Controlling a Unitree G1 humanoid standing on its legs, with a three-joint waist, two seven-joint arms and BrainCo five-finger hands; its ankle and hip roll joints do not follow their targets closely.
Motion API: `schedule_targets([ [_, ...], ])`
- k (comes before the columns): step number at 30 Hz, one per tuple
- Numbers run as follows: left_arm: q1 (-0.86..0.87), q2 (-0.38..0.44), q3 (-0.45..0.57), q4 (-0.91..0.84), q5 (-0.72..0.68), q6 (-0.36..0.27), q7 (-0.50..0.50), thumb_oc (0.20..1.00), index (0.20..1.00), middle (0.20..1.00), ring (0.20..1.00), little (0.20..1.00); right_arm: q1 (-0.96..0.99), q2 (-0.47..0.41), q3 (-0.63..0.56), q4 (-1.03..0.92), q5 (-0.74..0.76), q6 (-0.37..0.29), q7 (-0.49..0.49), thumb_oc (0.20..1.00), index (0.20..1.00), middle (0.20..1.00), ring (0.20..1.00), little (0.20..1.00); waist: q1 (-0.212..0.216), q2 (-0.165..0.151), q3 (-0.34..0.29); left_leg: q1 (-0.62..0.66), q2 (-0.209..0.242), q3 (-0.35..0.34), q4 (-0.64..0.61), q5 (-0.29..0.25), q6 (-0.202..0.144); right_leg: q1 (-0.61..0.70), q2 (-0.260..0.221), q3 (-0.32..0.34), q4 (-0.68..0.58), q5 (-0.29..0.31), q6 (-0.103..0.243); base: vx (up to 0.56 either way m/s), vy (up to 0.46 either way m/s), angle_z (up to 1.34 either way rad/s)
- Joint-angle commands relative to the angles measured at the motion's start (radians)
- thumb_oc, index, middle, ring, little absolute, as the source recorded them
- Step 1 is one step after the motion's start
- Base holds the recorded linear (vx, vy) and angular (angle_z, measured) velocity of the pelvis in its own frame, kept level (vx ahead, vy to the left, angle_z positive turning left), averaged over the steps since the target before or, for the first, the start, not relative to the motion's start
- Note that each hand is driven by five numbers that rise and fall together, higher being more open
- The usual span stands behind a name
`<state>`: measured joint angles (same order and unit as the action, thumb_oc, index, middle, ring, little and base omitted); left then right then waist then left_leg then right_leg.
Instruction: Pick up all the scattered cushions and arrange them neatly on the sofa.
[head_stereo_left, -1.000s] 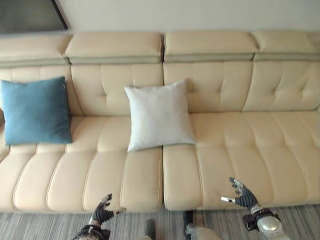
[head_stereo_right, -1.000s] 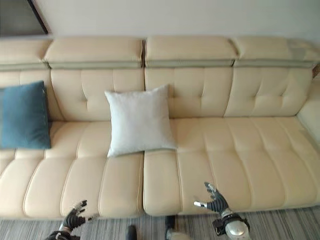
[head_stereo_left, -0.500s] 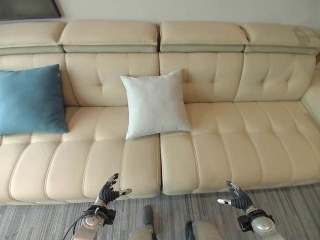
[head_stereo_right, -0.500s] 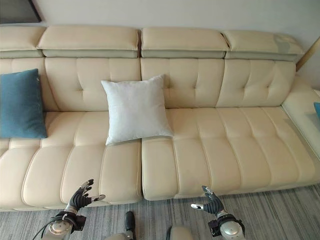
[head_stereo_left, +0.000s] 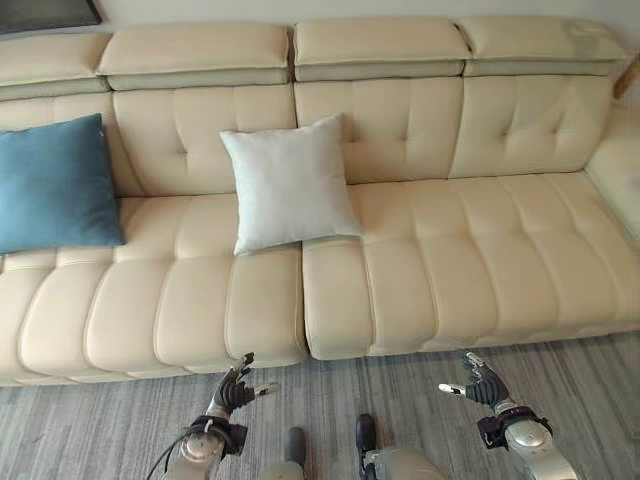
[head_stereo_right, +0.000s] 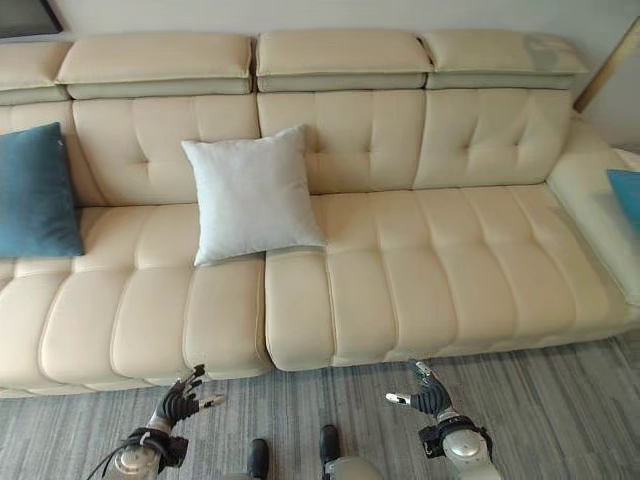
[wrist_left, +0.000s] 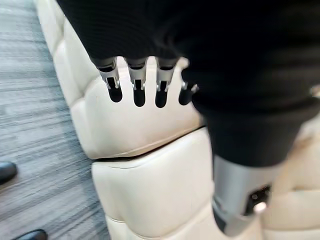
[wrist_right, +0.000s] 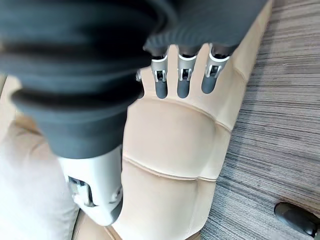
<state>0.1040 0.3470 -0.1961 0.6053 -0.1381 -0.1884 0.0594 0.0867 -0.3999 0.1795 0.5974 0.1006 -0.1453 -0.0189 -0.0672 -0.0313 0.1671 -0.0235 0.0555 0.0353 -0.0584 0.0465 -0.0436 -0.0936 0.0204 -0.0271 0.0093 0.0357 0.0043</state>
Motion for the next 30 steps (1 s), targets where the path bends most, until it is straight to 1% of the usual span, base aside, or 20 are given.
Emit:
schedule_targets([
  [1, 0.019, 0.039, -0.015, -0.042, -0.002, -0.031, -0.003, 1.0, 1.0, 1.0, 1.0, 1.0, 0.021, 0.014, -0.014, -0.033, 0.061, -0.022, -0.006, 1.0, 1.0, 1.0, 1.0, 1.0, 0.0, -0.03, -0.05, -0.026, -0.032, 0.014, 0.011, -0.035, -0.002, 0.067, -0.053, 0.021, 0.015, -0.072, 0.111, 0.07, 0.155, -0.43],
  [6, 0.003, 0.041, -0.026, -0.051, 0.001, -0.025, -0.001, 1.0, 1.0, 1.0, 1.0, 1.0, 0.0, 0.055, -0.03, -0.01, 0.12, -0.009, -0.017, 1.0, 1.0, 1.0, 1.0, 1.0, -0.022, -0.028, -0.049, 0.009, -0.043, 0.08, 0.004, -0.066, 0.024, 0.029, -0.05, 0.11, 0.061, -0.054, 0.132, 0.0, 0.15, -0.66],
  [7, -0.004, 0.039, -0.026, -0.049, -0.002, -0.024, 0.003, 1.0, 1.0, 1.0, 1.0, 1.0, -0.018, 0.071, -0.032, -0.012, 0.144, -0.009, -0.023, 1.0, 1.0, 1.0, 1.0, 1.0, -0.031, -0.029, -0.042, 0.014, -0.041, 0.12, 0.013, -0.079, 0.033, 0.003, -0.047, 0.138, 0.086, -0.044, 0.144, -0.06, 0.089, -0.91],
  [9, -0.007, 0.039, -0.026, -0.05, -0.005, -0.024, 0.004, 1.0, 1.0, 1.0, 1.0, 1.0, -0.024, 0.078, -0.031, -0.013, 0.155, -0.01, -0.023, 1.0, 1.0, 1.0, 1.0, 1.0, -0.03, -0.029, -0.04, 0.018, -0.039, 0.145, 0.019, -0.085, 0.037, -0.01, -0.047, 0.148, 0.098, -0.041, 0.149, -0.07, 0.065, -1.29],
  [10, -0.01, 0.04, -0.029, -0.052, -0.006, -0.024, 0.005, 1.0, 1.0, 1.0, 1.0, 1.0, -0.033, 0.083, -0.027, -0.02, 0.155, -0.011, -0.027, 1.0, 1.0, 1.0, 1.0, 1.0, -0.034, -0.027, -0.026, 0.029, -0.033, 0.188, 0.024, -0.096, 0.043, -0.035, -0.052, 0.141, 0.119, -0.034, 0.158, -0.1, 0.036, -1.4],
  [12, -0.006, 0.044, -0.026, -0.07, -0.008, -0.024, 0.004, 1.0, 1.0, 1.0, 1.0, 1.0, -0.035, 0.09, -0.019, -0.033, 0.151, -0.009, -0.026, 1.0, 1.0, 1.0, 1.0, 1.0, -0.028, -0.024, -0.02, 0.035, -0.022, 0.23, 0.024, -0.103, 0.045, -0.049, -0.077, 0.076, 0.114, -0.027, 0.159, -0.07, -0.033, -1.56],
  [13, -0.004, 0.049, -0.024, -0.08, -0.01, -0.022, 0.004, 1.0, 1.0, 1.0, 1.0, 1.0, -0.037, 0.091, -0.015, -0.033, 0.148, -0.009, -0.024, 1.0, 1.0, 1.0, 1.0, 1.0, -0.022, -0.02, -0.019, 0.044, -0.012, 0.263, 0.022, -0.106, 0.044, -0.061, -0.104, -0.003, 0.121, -0.025, 0.153, -0.02, -0.09, -1.7],
  [15, -0.001, 0.051, -0.019, -0.087, -0.014, -0.019, -0.002, 1.0, 1.0, 1.0, 1.0, 1.0, -0.036, 0.09, -0.009, -0.039, 0.135, -0.006, -0.024, 1.0, 1.0, 1.0, 1.0, 1.0, -0.017, -0.013, -0.021, 0.054, 0.006, 0.303, 0.024, -0.107, 0.041, -0.063, -0.144, -0.122, 0.137, -0.035, 0.14, 0.04, -0.094, -1.28],
  [16, -0.003, 0.052, -0.017, -0.088, -0.016, -0.016, -0.001, 1.0, 1.0, 1.0, 1.0, 1.0, -0.039, 0.089, -0.001, -0.039, 0.126, -0.006, -0.026, 1.0, 1.0, 1.0, 1.0, 1.0, -0.01, -0.005, -0.025, 0.077, 0.019, 0.323, 0.022, -0.128, 0.033, -0.057, -0.172, -0.194, 0.159, -0.056, 0.144, 0.09, -0.05, -1.29],
  [17, -0.003, 0.052, -0.017, -0.088, -0.017, -0.016, -0.001, 1.0, 1.0, 1.0, 1.0, 1.0, -0.039, 0.089, -0.001, -0.039, 0.126, -0.006, -0.026, 1.0, 1.0, 1.0, 1.0, 1.0, -0.01, -0.005, -0.023, 0.079, 0.019, 0.323, 0.022, -0.13, 0.033, -0.056, -0.173, -0.194, 0.162, -0.058, 0.145, 0.09, -0.082, -1.33],
  [19, -0.01, 0.055, -0.014, -0.091, -0.018, -0.011, -0.001, 1.0, 1.0, 1.0, 1.0, 1.0, -0.045, 0.088, 0.004, -0.046, 0.121, -0.006, -0.028, 1.0, 1.0, 1.0, 1.0, 1.0, 0.001, -0.006, -0.03, 0.096, 0.038, 0.378, 0.034, -0.135, 0.024, -0.052, -0.218, -0.317, 0.185, -0.056, 0.143, 0.03, -0.162, -0.95],
  [20, -0.011, 0.052, -0.014, -0.089, -0.019, -0.011, -0.005, 1.0, 1.0, 1.0, 1.0, 1.0, -0.044, 0.087, 0.009, -0.05, 0.116, -0.006, -0.028, 1.0, 1.0, 1.0, 1.0, 1.0, 0.001, -0.009, -0.033, 0.1, 0.044, 0.396, 0.047, -0.139, 0.02, -0.039, -0.229, -0.345, 0.172, -0.052, 0.145, 0.09, -0.237, -0.88],
  [21, -0.014, 0.049, -0.02, -0.087, -0.019, -0.009, -0.01, 1.0, 1.0, 1.0, 1.0, 1.0, -0.041, 0.086, 0.011, -0.06, 0.112, -0.006, -0.026, 1.0, 1.0, 1.0, 1.0, 1.0, -0.005, -0.015, -0.04, 0.108, 0.046, 0.415, 0.058, -0.146, 0.016, -0.025, -0.228, -0.346, 0.149, -0.056, 0.144, 0.19, -0.365, -1.13],
  [22, -0.02, 0.037, -0.03, -0.075, -0.017, -0.009, -0.015, 1.0, 1.0, 1.0, 1.0, 1.0, -0.026, 0.081, 0.008, -0.069, 0.11, -0.002, -0.02, 1.0, 1.0, 1.0, 1.0, 1.0, -0.028, -0.019, -0.042, 0.104, 0.067, 0.421, 0.142, -0.163, 0.0, -0.018, -0.204, -0.287, 0.141, -0.069, 0.136, 0.22, -0.417, -1.07],
  [23, -0.026, 0.029, -0.041, -0.074, -0.023, -0.011, -0.018, 1.0, 1.0, 1.0, 1.0, 1.0, -0.02, 0.073, 0.005, -0.069, 0.111, -0.003, -0.021, 1.0, 1.0, 1.0, 1.0, 1.0, -0.034, -0.021, -0.035, 0.084, 0.09, 0.419, 0.221, -0.164, -0.006, -0.008, -0.193, -0.265, 0.135, -0.077, 0.124, 0.21, -0.461, -0.72],
  [25, -0.042, 0.01, -0.063, -0.059, -0.04, -0.01, -0.021, 1.0, 1.0, 1.0, 1.0, 1.0, -0.007, 0.052, -0.002, -0.081, 0.12, -0.008, -0.026, 1.0, 1.0, 1.0, 1.0, 1.0, -0.048, -0.025, -0.025, 0.035, 0.154, 0.399, 0.37, -0.136, -0.027, 0.026, -0.154, -0.232, 0.111, -0.1, 0.088, 0.11, -0.325, -0.37],
  [26, -0.043, 0.009, -0.063, -0.058, -0.04, -0.01, -0.021, 1.0, 1.0, 1.0, 1.0, 1.0, -0.006, 0.052, -0.002, -0.082, 0.12, -0.008, -0.026, 1.0, 1.0, 1.0, 1.0, 1.0, -0.048, -0.022, -0.024, 0.032, 0.159, 0.396, 0.378, -0.139, -0.03, 0.027, -0.151, -0.233, 0.11, -0.101, 0.086, 0.1, -0.193, -0.27],
  [27, -0.051, 0.0, -0.075, -0.048, -0.046, -0.011, -0.022, 1.0, 1.0, 1.0, 1.0, 1.0, -0.006, 0.038, -0.001, -0.088, 0.123, -0.006, -0.029, 1.0, 1.0, 1.0, 1.0, 1.0, -0.048, -0.02, -0.013, 0.012, 0.175, 0.369, 0.442, -0.125, -0.033, 0.041, -0.136, -0.22, 0.106, -0.113, 0.071, 0.08, -0.146, -0.3],
  [29, -0.059, -0.009, -0.094, -0.042, -0.05, -0.011, -0.018, 1.0, 1.0, 1.0, 1.0, 1.0, -0.004, 0.025, -0.004, -0.093, 0.132, -0.006, -0.032, 1.0, 1.0, 1.0, 1.0, 1.0, -0.049, -0.02, -0.005, -0.025, 0.166, 0.305, 0.502, -0.09, -0.046, 0.063, -0.112, -0.194, 0.095, -0.126, 0.049, 0.12, -0.193, -0.36],
  [30, -0.055, -0.007, -0.098, -0.046, -0.053, -0.012, -0.021, 1.0, 1.0, 1.0, 1.0, 1.0, 0.0, 0.024, -0.004, -0.099, 0.135, -0.002, -0.028, 1.0, 1.0, 1.0, 1.0, 1.0, -0.046, -0.03, -0.007, -0.049, 0.139, 0.286, 0.489, -0.074, -0.025, 0.061, -0.114, -0.186, 0.082, -0.108, 0.041, 0.18, -0.151, -0.27],
])
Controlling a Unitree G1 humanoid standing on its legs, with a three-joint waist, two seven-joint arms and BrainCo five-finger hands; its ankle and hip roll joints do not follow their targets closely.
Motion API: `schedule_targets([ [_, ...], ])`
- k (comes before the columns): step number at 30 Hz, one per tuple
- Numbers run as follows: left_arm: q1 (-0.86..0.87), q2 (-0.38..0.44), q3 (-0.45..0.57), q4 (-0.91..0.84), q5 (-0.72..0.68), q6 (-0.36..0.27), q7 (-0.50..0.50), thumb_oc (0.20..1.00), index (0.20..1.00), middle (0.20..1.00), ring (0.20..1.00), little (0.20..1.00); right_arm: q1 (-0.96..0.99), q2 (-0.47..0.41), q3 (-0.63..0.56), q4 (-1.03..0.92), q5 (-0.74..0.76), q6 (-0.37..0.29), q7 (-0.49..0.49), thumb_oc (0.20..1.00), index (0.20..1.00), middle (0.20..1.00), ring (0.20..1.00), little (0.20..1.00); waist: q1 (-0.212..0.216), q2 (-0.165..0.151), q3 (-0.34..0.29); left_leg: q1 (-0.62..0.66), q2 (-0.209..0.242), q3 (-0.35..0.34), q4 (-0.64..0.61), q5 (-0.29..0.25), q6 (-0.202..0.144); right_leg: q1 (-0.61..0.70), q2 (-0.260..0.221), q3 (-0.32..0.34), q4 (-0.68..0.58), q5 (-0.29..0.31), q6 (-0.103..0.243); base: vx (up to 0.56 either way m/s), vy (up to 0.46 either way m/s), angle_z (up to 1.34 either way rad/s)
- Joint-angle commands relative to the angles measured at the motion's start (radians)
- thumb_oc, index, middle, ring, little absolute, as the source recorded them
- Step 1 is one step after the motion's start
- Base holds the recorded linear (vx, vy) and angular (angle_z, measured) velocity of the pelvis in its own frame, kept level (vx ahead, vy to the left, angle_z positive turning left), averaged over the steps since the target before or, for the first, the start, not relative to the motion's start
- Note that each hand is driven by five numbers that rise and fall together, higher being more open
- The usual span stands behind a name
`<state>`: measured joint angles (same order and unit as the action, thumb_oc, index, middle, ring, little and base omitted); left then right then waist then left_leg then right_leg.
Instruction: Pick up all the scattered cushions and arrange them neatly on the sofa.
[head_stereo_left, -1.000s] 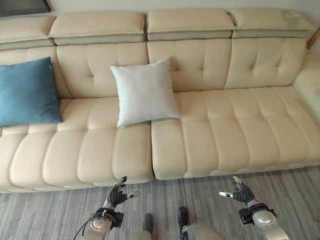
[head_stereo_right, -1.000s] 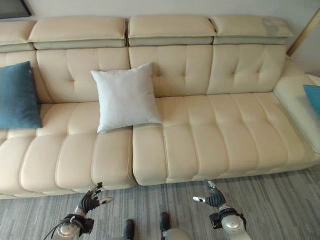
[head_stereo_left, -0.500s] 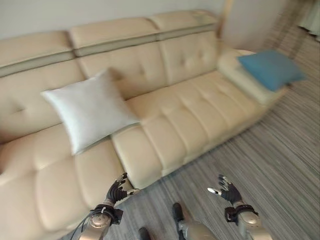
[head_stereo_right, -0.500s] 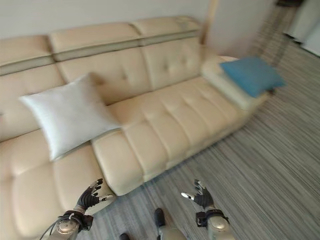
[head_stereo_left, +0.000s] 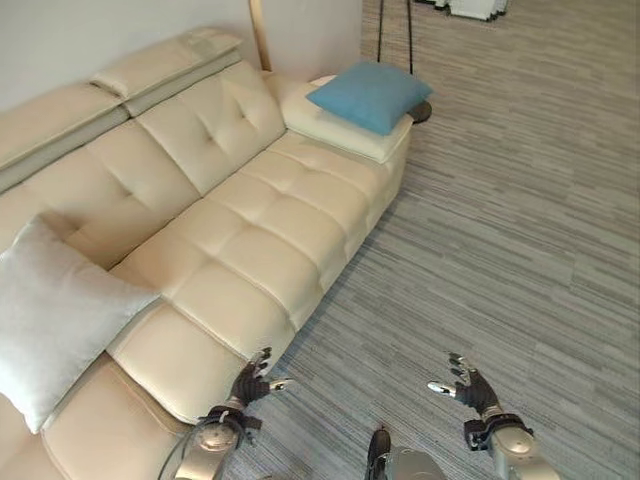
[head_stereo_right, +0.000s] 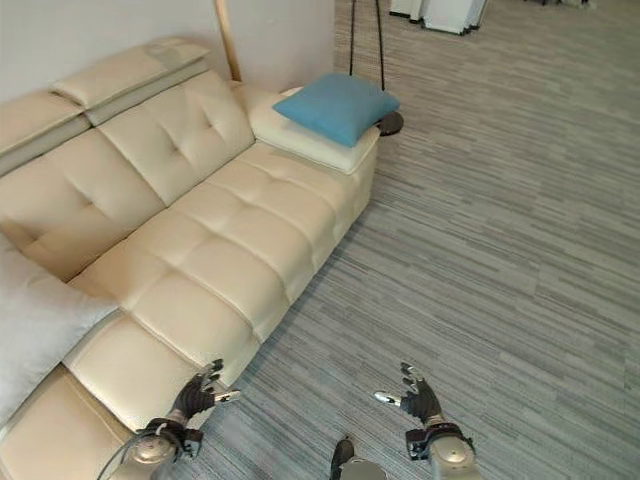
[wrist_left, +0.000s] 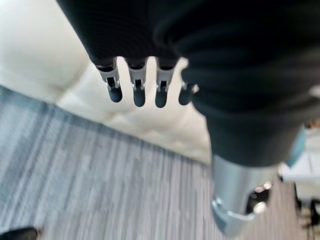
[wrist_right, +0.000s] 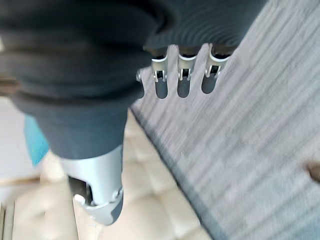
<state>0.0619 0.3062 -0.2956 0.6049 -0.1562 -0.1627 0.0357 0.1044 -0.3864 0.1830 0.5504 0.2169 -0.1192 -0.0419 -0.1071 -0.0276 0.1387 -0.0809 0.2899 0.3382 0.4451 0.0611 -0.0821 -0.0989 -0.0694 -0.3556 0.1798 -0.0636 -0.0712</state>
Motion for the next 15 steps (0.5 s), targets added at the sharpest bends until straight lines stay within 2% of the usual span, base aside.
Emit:
schedule_targets([
  [1, -0.002, 0.032, -0.003, -0.053, -0.033, -0.037, 0.003, 1.0, 1.0, 1.0, 1.0, 1.0, -0.016, 0.005, -0.003, -0.05, 0.017, -0.03, -0.005, 1.0, 1.0, 1.0, 1.0, 1.0, 0.014, -0.038, 0.022, -0.05, -0.169, -0.095, -0.059, -0.125, 0.032, 0.085, -0.018, 0.178, -0.105, -0.013, 0.122, 0.12, -0.083, -0.26],
  [2, -0.002, 0.032, -0.004, -0.053, -0.033, -0.036, 0.003, 1.0, 1.0, 1.0, 1.0, 1.0, -0.016, 0.005, -0.003, -0.05, 0.017, -0.03, -0.005, 1.0, 1.0, 1.0, 1.0, 1.0, 0.014, -0.038, 0.022, -0.049, -0.17, -0.095, -0.059, -0.126, 0.032, 0.086, -0.019, 0.177, -0.105, -0.013, 0.122, 0.23, -0.065, -0.26],
  [3, 0.006, 0.032, -0.006, -0.059, -0.031, -0.036, 0.004, 1.0, 1.0, 1.0, 1.0, 1.0, -0.015, 0.003, -0.004, -0.049, 0.017, -0.033, -0.007, 1.0, 1.0, 1.0, 1.0, 1.0, 0.024, -0.04, 0.024, -0.068, -0.191, -0.116, -0.11, -0.142, 0.04, 0.098, -0.015, 0.189, -0.111, -0.022, 0.13, 0.16, -0.013, -0.55],
  [6, 0.02, 0.035, 0.001, -0.069, -0.025, -0.032, 0.0, 1.0, 1.0, 1.0, 1.0, 1.0, -0.015, 0.0, -0.003, -0.042, 0.02, -0.036, -0.007, 1.0, 1.0, 1.0, 1.0, 1.0, 0.047, -0.022, 0.022, -0.111, -0.218, -0.165, -0.258, -0.065, 0.035, 0.128, 0.012, 0.211, -0.124, -0.042, 0.136, 0.26, -0.007, -0.59],
  [8, 0.032, 0.038, 0.008, -0.071, -0.019, -0.029, 0.006, 1.0, 1.0, 1.0, 1.0, 1.0, -0.022, -0.002, 0.006, -0.034, 0.02, -0.038, -0.011, 1.0, 1.0, 1.0, 1.0, 1.0, 0.072, -0.014, 0.03, -0.147, -0.242, -0.229, -0.339, -0.01, 0.022, 0.156, 0.036, 0.231, -0.121, -0.062, 0.14, 0.28, 0.011, -0.14],
  [12, 0.038, 0.037, 0.025, -0.065, -0.023, -0.022, 0.013, 1.0, 1.0, 1.0, 1.0, 1.0, -0.022, -0.001, 0.009, -0.038, 0.013, -0.034, -0.011, 1.0, 1.0, 1.0, 1.0, 1.0, 0.095, -0.016, 0.038, -0.21, -0.232, -0.257, -0.399, 0.024, 0.011, 0.196, 0.049, 0.279, -0.102, -0.1, 0.147, 0.31, 0.06, -0.39],
  [15, 0.058, 0.041, 0.039, -0.073, -0.025, -0.02, 0.005, 1.0, 1.0, 1.0, 1.0, 1.0, -0.014, 0.005, 0.006, -0.049, 0.002, -0.031, 0.002, 1.0, 1.0, 1.0, 1.0, 1.0, 0.106, -0.008, 0.022, -0.183, -0.228, -0.262, -0.407, 0.051, 0.021, 0.224, 0.047, 0.307, -0.075, -0.131, 0.156, 0.41, 0.18, -0.57],
])
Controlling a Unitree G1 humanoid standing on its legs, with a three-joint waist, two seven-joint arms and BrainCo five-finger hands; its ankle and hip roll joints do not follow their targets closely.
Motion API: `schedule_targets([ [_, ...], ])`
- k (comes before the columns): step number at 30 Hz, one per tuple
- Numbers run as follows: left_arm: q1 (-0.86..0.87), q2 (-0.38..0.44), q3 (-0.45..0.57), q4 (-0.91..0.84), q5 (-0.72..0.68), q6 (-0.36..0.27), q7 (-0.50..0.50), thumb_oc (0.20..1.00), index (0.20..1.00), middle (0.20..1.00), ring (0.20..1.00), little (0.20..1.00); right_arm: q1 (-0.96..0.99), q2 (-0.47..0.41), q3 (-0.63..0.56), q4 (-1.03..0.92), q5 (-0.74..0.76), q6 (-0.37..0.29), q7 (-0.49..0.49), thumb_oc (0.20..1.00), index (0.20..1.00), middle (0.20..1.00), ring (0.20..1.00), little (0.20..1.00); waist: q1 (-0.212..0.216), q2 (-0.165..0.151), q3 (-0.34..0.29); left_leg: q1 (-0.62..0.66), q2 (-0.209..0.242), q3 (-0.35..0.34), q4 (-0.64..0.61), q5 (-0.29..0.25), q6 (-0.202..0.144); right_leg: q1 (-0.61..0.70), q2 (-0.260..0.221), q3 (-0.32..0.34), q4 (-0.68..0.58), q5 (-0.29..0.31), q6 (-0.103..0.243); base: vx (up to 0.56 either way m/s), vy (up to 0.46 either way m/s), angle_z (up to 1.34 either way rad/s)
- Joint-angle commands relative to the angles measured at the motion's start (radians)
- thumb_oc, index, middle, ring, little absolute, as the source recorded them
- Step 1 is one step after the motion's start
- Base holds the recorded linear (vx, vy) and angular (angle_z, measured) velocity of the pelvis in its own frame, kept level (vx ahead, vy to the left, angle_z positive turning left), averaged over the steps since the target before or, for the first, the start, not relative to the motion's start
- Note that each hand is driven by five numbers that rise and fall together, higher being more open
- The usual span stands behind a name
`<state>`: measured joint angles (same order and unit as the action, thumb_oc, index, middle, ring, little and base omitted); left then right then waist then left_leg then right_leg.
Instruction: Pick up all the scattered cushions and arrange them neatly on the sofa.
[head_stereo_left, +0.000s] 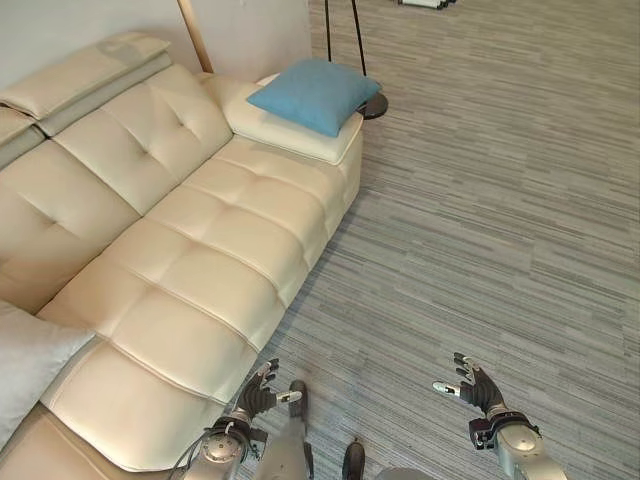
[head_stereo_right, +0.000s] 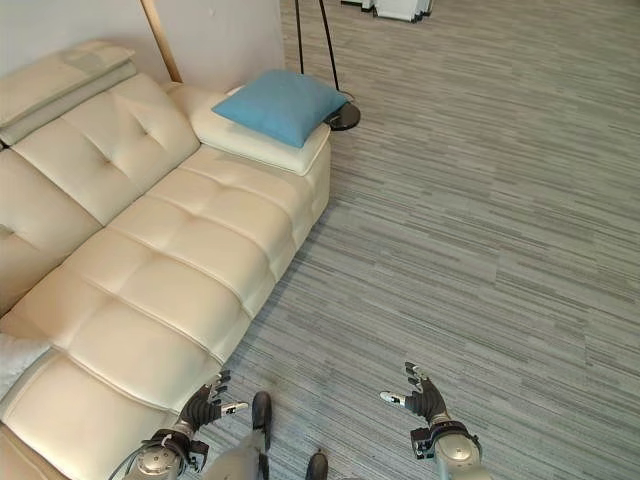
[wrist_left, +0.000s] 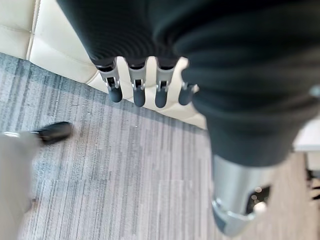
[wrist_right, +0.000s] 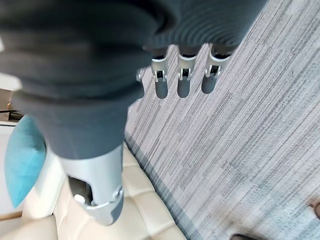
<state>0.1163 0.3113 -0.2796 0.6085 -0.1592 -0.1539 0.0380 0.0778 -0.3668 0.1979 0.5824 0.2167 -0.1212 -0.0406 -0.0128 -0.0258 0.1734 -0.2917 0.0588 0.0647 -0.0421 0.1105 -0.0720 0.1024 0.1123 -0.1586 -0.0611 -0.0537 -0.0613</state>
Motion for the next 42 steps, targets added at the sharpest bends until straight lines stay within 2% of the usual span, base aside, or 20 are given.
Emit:
schedule_targets([
  [1, 0.001, 0.029, 0.029, -0.058, -0.027, -0.03, 0.002, 1.0, 1.0, 1.0, 1.0, 1.0, 0.01, -0.004, -0.007, -0.076, -0.004, -0.027, 0.005, 1.0, 1.0, 1.0, 1.0, 1.0, 0.014, -0.016, -0.027, 0.03, -0.01, 0.033, 0.11, -0.016, 0.026, 0.024, -0.172, 0.109, 0.203, -0.126, 0.174, 0.36, 0.204, -0.7],
  [4, -0.008, 0.047, 0.024, -0.066, -0.01, -0.035, 0.001, 1.0, 1.0, 1.0, 1.0, 1.0, -0.009, 0.008, 0.0, -0.09, -0.007, -0.031, 0.013, 1.0, 1.0, 1.0, 1.0, 1.0, 0.016, -0.026, -0.037, 0.062, -0.025, 0.08, 0.135, -0.058, 0.051, -0.018, -0.221, 0.117, 0.29, -0.066, 0.207, 0.29, 0.187, -0.64],
  [5, -0.008, 0.047, 0.024, -0.066, -0.01, -0.035, 0.001, 1.0, 1.0, 1.0, 1.0, 1.0, -0.008, 0.008, 0.0, -0.091, -0.007, -0.031, 0.013, 1.0, 1.0, 1.0, 1.0, 1.0, 0.018, -0.028, -0.037, 0.062, -0.025, 0.083, 0.135, -0.06, 0.052, -0.02, -0.222, 0.119, 0.293, -0.067, 0.207, 0.27, 0.154, -0.78],
  [8, -0.013, 0.071, 0.025, -0.096, 0.0, -0.04, -0.005, 1.0, 1.0, 1.0, 1.0, 1.0, -0.026, 0.018, 0.012, -0.116, -0.003, -0.035, 0.024, 1.0, 1.0, 1.0, 1.0, 1.0, 0.025, -0.03, -0.042, 0.101, -0.037, 0.124, 0.145, -0.106, 0.078, -0.061, -0.27, 0.083, 0.378, 0.014, 0.239, 0.21, 0.095, -0.53],
  [10, -0.018, 0.078, 0.03, -0.1, 0.005, -0.041, -0.006, 1.0, 1.0, 1.0, 1.0, 1.0, -0.031, 0.021, 0.017, -0.116, -0.002, -0.035, 0.03, 1.0, 1.0, 1.0, 1.0, 1.0, 0.024, -0.027, -0.041, 0.132, -0.047, 0.13, 0.145, -0.131, 0.09, -0.096, -0.275, 0.078, 0.399, 0.042, 0.241, 0.19, 0.07, -0.13],
  [11, -0.018, 0.08, 0.034, -0.101, 0.002, -0.043, -0.004, 1.0, 1.0, 1.0, 1.0, 1.0, -0.034, 0.02, 0.016, -0.118, 0.0, -0.035, 0.029, 1.0, 1.0, 1.0, 1.0, 1.0, 0.024, -0.024, -0.04, 0.149, -0.053, 0.131, 0.142, -0.143, 0.093, -0.105, -0.274, 0.072, 0.383, 0.04, 0.236, 0.27, 0.041, 0.02],
  [13, -0.009, 0.081, 0.04, -0.116, -0.016, -0.043, 0.0, 1.0, 1.0, 1.0, 1.0, 1.0, -0.05, 0.009, 0.017, -0.13, 0.0, -0.033, 0.023, 1.0, 1.0, 1.0, 1.0, 1.0, 0.02, 0.001, -0.032, 0.213, -0.051, 0.141, 0.118, -0.184, 0.097, -0.19, -0.279, -0.012, 0.31, 0.008, 0.217, 0.36, -0.016, -0.11],
  [15, -0.001, 0.078, 0.04, -0.118, -0.016, -0.039, -0.006, 1.0, 1.0, 1.0, 1.0, 1.0, -0.052, 0.003, 0.016, -0.135, -0.001, -0.03, 0.021, 1.0, 1.0, 1.0, 1.0, 1.0, 0.005, 0.012, -0.021, 0.259, -0.056, 0.14, 0.101, -0.203, 0.1, -0.262, -0.277, -0.027, 0.275, 0.028, 0.214, 0.3, -0.063, -0.43],
  [19, 0.0, 0.069, 0.039, -0.12, -0.001, -0.036, -0.01, 1.0, 1.0, 1.0, 1.0, 1.0, -0.052, -0.004, 0.014, -0.139, -0.013, -0.024, 0.017, 1.0, 1.0, 1.0, 1.0, 1.0, -0.029, 0.021, 0.002, 0.329, -0.07, 0.117, 0.084, -0.235, 0.093, -0.341, -0.277, -0.021, 0.163, 0.092, 0.235, 0.31, -0.122, -0.22],
  [20, -0.007, 0.065, 0.042, -0.12, 0.006, -0.039, -0.007, 1.0, 1.0, 1.0, 1.0, 1.0, -0.055, -0.005, 0.014, -0.139, -0.02, -0.023, 0.012, 1.0, 1.0, 1.0, 1.0, 1.0, -0.048, 0.024, 0.011, 0.372, -0.07, 0.098, 0.081, -0.263, 0.085, -0.378, -0.28, 0.002, 0.125, 0.118, 0.25, 0.41, -0.224, 0.21],
  [23, -0.013, 0.06, 0.034, -0.115, 0.012, -0.045, -0.009, 1.0, 1.0, 1.0, 1.0, 1.0, -0.039, -0.004, 0.01, -0.14, -0.015, -0.027, 0.018, 1.0, 1.0, 1.0, 1.0, 1.0, -0.059, 0.014, 0.007, 0.408, -0.076, 0.074, 0.101, -0.302, 0.074, -0.363, -0.285, 0.037, 0.13, 0.135, 0.249, 0.39, -0.238, 0.38],
  [25, -0.033, 0.035, 0.017, -0.085, -0.002, -0.05, -0.006, 1.0, 1.0, 1.0, 1.0, 1.0, -0.034, -0.02, 0.004, -0.135, -0.004, -0.037, 0.015, 1.0, 1.0, 1.0, 1.0, 1.0, -0.068, 0.025, 0.001, 0.404, -0.038, 0.06, 0.198, -0.277, 0.03, -0.328, -0.271, 0.026, 0.167, 0.121, 0.219, 0.4, -0.354, 0.63],
  [28, -0.048, 0.023, 0.003, -0.066, -0.021, -0.048, -0.002, 1.0, 1.0, 1.0, 1.0, 1.0, -0.012, -0.04, -0.009, -0.146, 0.013, -0.043, 0.016, 1.0, 1.0, 1.0, 1.0, 1.0, -0.072, 0.024, 0.004, 0.307, 0.013, 0.055, 0.433, -0.142, -0.024, -0.265, -0.258, -0.008, 0.168, 0.079, 0.168, 0.27, -0.311, 1.11],
  [29, -0.054, 0.02, 0.001, -0.055, -0.024, -0.046, 0.0, 1.0, 1.0, 1.0, 1.0, 1.0, -0.008, -0.043, -0.011, -0.146, 0.019, -0.041, 0.014, 1.0, 1.0, 1.0, 1.0, 1.0, -0.074, 0.015, 0.005, 0.275, 0.02, 0.061, 0.485, -0.111, -0.029, -0.246, -0.259, -0.019, 0.161, 0.066, 0.156, 0.36, -0.333, 0.69],
  [30, -0.057, 0.017, 0.001, -0.05, -0.029, -0.043, -0.002, 1.0, 1.0, 1.0, 1.0, 1.0, 0.003, -0.049, -0.013, -0.146, 0.02, -0.034, 0.017, 1.0, 1.0, 1.0, 1.0, 1.0, -0.066, 0.005, 0.008, 0.231, 0.029, 0.088, 0.494, -0.111, -0.017, -0.201, -0.252, -0.024, 0.142, 0.041, 0.143, 0.38, -0.28, 0.17],
  [34, -0.043, 0.017, -0.006, -0.06, -0.017, -0.04, -0.01, 1.0, 1.0, 1.0, 1.0, 1.0, 0.03, -0.051, -0.032, -0.147, 0.024, -0.033, 0.017, 1.0, 1.0, 1.0, 1.0, 1.0, -0.051, 0.002, 0.009, 0.151, 0.033, 0.129, 0.312, -0.15, 0.009, -0.119, -0.238, -0.035, 0.106, -0.006, 0.146, 0.33, -0.102, 0.06],
  [36, -0.041, 0.017, -0.006, -0.061, -0.014, -0.039, -0.011, 1.0, 1.0, 1.0, 1.0, 1.0, 0.035, -0.049, -0.034, -0.149, 0.025, -0.034, 0.016, 1.0, 1.0, 1.0, 1.0, 1.0, -0.049, 0.005, 0.003, 0.14, 0.032, 0.134, 0.251, -0.126, 0.007, -0.107, -0.231, -0.037, 0.099, -0.014, 0.147, 0.24, -0.013, -0.05],
  [37, -0.035, 0.017, -0.001, -0.064, -0.008, -0.037, -0.008, 1.0, 1.0, 1.0, 1.0, 1.0, 0.038, -0.049, -0.036, -0.151, 0.026, -0.037, 0.012, 1.0, 1.0, 1.0, 1.0, 1.0, -0.042, 0.012, 0.0, 0.113, 0.038, 0.131, 0.176, -0.069, -0.006, -0.082, -0.213, -0.038, 0.088, -0.029, 0.15, 0.27, -0.012, -0.03],
  [39, -0.031, 0.016, 0.002, -0.062, -0.009, -0.031, -0.003, 1.0, 1.0, 1.0, 1.0, 1.0, 0.038, -0.043, -0.033, -0.148, 0.026, -0.034, 0.008, 1.0, 1.0, 1.0, 1.0, 1.0, -0.027, 0.018, 0.001, 0.068, 0.05, 0.106, 0.071, -0.018, -0.017, -0.034, -0.193, -0.023, 0.086, -0.059, 0.155, 0.44, 0.027, -0.08],
  [42, -0.023, 0.016, 0.006, -0.07, -0.013, -0.027, 0.001, 1.0, 1.0, 1.0, 1.0, 1.0, 0.038, -0.043, -0.029, -0.151, 0.018, -0.032, 0.007, 1.0, 1.0, 1.0, 1.0, 1.0, -0.016, 0.016, 0.0, 0.046, 0.057, 0.096, 0.042, 0.002, -0.023, 0.003, -0.191, -0.003, 0.092, -0.085, 0.162, 0.41, 0.102, -0.26],
])
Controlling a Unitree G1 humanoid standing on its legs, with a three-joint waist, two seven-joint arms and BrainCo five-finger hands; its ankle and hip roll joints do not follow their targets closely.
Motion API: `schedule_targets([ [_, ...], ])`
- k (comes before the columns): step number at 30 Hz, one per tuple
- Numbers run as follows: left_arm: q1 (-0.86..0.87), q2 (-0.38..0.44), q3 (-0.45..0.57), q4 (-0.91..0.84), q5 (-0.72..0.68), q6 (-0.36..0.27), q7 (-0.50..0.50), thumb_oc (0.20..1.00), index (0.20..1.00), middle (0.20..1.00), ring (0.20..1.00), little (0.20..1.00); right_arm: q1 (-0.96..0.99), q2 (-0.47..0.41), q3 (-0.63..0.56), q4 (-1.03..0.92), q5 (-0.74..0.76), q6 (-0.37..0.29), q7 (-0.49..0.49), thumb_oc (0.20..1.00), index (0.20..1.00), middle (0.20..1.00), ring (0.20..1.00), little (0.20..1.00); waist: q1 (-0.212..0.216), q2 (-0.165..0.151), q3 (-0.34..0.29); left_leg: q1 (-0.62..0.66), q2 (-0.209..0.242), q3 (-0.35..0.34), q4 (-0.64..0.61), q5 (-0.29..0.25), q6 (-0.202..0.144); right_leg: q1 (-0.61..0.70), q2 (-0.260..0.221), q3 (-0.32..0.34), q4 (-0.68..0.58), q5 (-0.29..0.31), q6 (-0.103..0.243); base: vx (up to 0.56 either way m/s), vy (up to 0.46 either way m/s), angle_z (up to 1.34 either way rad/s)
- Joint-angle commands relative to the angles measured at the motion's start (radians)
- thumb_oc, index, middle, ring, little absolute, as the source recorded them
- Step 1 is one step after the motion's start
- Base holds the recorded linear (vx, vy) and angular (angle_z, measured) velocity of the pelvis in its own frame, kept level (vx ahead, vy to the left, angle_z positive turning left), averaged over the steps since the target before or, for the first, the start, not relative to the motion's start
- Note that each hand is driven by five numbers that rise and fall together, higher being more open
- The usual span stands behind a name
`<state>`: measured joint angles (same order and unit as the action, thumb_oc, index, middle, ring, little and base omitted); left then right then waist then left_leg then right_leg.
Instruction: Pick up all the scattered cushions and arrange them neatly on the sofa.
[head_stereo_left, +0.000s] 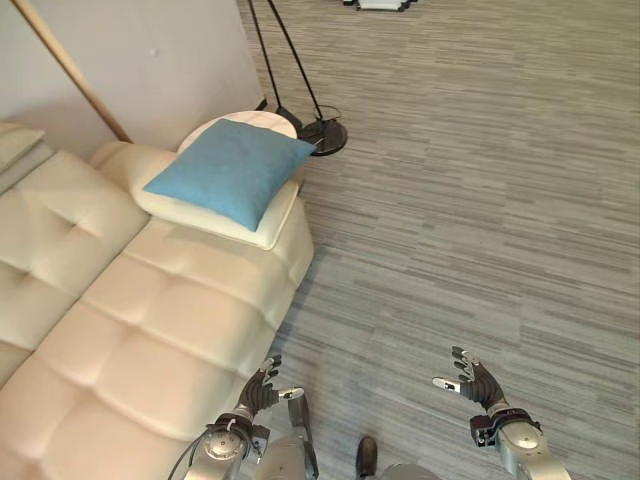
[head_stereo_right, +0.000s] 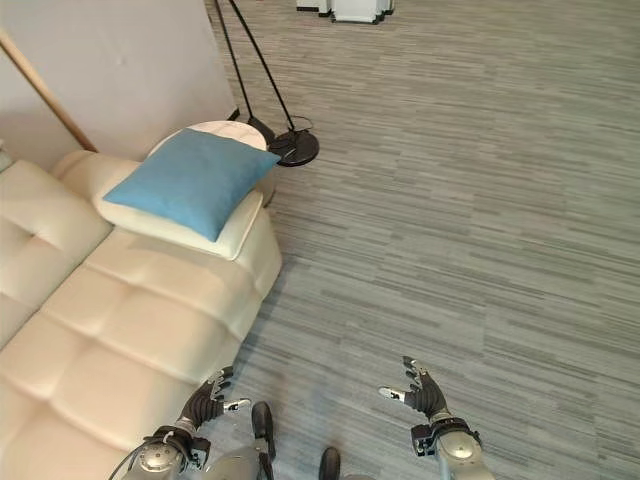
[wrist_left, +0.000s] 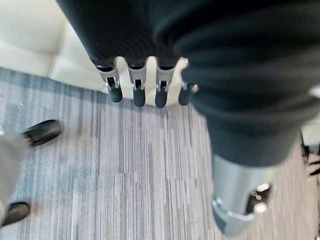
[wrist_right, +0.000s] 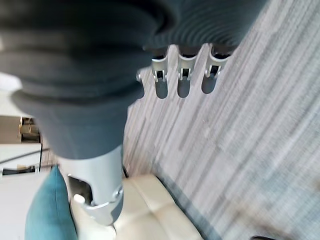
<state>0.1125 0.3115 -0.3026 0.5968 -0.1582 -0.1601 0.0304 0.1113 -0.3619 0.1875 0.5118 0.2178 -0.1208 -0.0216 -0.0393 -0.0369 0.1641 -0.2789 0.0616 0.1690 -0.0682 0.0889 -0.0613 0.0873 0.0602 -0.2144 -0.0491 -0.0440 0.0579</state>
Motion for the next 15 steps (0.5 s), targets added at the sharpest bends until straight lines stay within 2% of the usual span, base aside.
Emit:
schedule_targets([
  [1, -0.017, 0.017, 0.031, -0.062, -0.013, -0.021, 0.009, 1.0, 1.0, 1.0, 1.0, 1.0, 0.005, -0.05, -0.018, -0.081, 0.013, -0.031, -0.011, 1.0, 1.0, 1.0, 1.0, 1.0, 0.015, 0.03, 0.009, 0.022, 0.059, -0.008, 0.071, 0.036, -0.036, 0.033, -0.139, 0.063, 0.087, -0.105, 0.046, 0.31, 0.117, -0.36],
  [3, -0.011, 0.022, 0.034, -0.07, -0.01, -0.018, 0.001, 1.0, 1.0, 1.0, 1.0, 1.0, 0.007, -0.049, -0.017, -0.088, 0.004, -0.028, -0.002, 1.0, 1.0, 1.0, 1.0, 1.0, 0.024, 0.032, -0.003, 0.036, 0.068, 0.009, 0.086, 0.045, -0.031, 0.067, -0.142, 0.08, 0.104, -0.129, 0.057, 0.48, 0.202, -0.54],
  [4, -0.009, 0.025, 0.035, -0.074, -0.012, -0.019, -0.001, 1.0, 1.0, 1.0, 1.0, 1.0, 0.005, -0.047, -0.013, -0.091, 0.0, -0.028, 0.001, 1.0, 1.0, 1.0, 1.0, 1.0, 0.03, 0.027, -0.009, 0.024, 0.058, 0.006, 0.12, 0.037, -0.021, 0.072, -0.156, 0.088, 0.129, -0.131, 0.064, 0.57, 0.315, -0.77],
  [6, -0.019, 0.033, 0.044, -0.064, -0.014, -0.023, 0.005, 1.0, 1.0, 1.0, 1.0, 1.0, 0.001, -0.017, -0.009, -0.093, -0.007, -0.025, 0.014, 1.0, 1.0, 1.0, 1.0, 1.0, 0.035, -0.007, -0.022, 0.061, 0.01, 0.035, 0.165, -0.024, 0.025, 0.011, -0.229, 0.104, 0.315, -0.007, 0.121, 0.53, 0.356, -0.78],
  [7, -0.024, 0.037, 0.046, -0.064, -0.018, -0.024, 0.008, 1.0, 1.0, 1.0, 1.0, 1.0, -0.001, -0.01, -0.008, -0.104, -0.008, -0.026, 0.015, 1.0, 1.0, 1.0, 1.0, 1.0, 0.032, -0.012, -0.017, 0.081, -0.004, 0.041, 0.167, -0.045, 0.045, -0.033, -0.248, 0.114, 0.406, 0.065, 0.132, 0.32, 0.272, -0.67],
  [8, -0.026, 0.045, 0.048, -0.072, -0.02, -0.026, 0.01, 1.0, 1.0, 1.0, 1.0, 1.0, -0.002, -0.007, -0.007, -0.121, -0.009, -0.024, 0.019, 1.0, 1.0, 1.0, 1.0, 1.0, 0.027, -0.009, -0.009, 0.104, -0.016, 0.039, 0.167, -0.06, 0.064, -0.074, -0.252, 0.132, 0.486, 0.113, 0.129, 0.28, 0.234, -0.65],
  [10, -0.029, 0.053, 0.057, -0.067, -0.017, -0.031, 0.016, 1.0, 1.0, 1.0, 1.0, 1.0, -0.001, -0.001, -0.006, -0.124, -0.009, -0.029, 0.018, 1.0, 1.0, 1.0, 1.0, 1.0, 0.023, 0.004, -0.003, 0.15, -0.03, 0.033, 0.163, -0.098, 0.087, -0.138, -0.254, 0.14, 0.571, 0.143, 0.12, 0.25, 0.185, -0.04],
  [11, -0.029, 0.053, 0.057, -0.067, -0.017, -0.031, 0.016, 1.0, 1.0, 1.0, 1.0, 1.0, -0.001, -0.001, -0.006, -0.124, -0.009, -0.029, 0.018, 1.0, 1.0, 1.0, 1.0, 1.0, 0.023, 0.004, -0.004, 0.15, -0.03, 0.033, 0.163, -0.098, 0.087, -0.138, -0.254, 0.141, 0.571, 0.143, 0.12, 0.37, 0.191, 0.6],
  [12, -0.026, 0.059, 0.066, -0.073, -0.016, -0.034, 0.02, 1.0, 1.0, 1.0, 1.0, 1.0, -0.006, 0.001, -0.003, -0.123, -0.01, -0.028, 0.018, 1.0, 1.0, 1.0, 1.0, 1.0, 0.02, 0.013, 0.0, 0.195, -0.051, 0.018, 0.152, -0.123, 0.097, -0.185, -0.266, 0.109, 0.536, 0.131, 0.103, 0.35, 0.128, 0.72],
  [15, -0.015, 0.067, 0.076, -0.077, -0.019, -0.036, 0.02, 1.0, 1.0, 1.0, 1.0, 1.0, -0.008, -0.007, -0.003, -0.112, -0.015, -0.024, 0.019, 1.0, 1.0, 1.0, 1.0, 1.0, 0.012, 0.024, 0.005, 0.246, -0.07, -0.015, 0.138, -0.15, 0.1, -0.238, -0.246, 0.076, 0.45, 0.072, 0.091, 0.38, 0.066, 0.69],
])
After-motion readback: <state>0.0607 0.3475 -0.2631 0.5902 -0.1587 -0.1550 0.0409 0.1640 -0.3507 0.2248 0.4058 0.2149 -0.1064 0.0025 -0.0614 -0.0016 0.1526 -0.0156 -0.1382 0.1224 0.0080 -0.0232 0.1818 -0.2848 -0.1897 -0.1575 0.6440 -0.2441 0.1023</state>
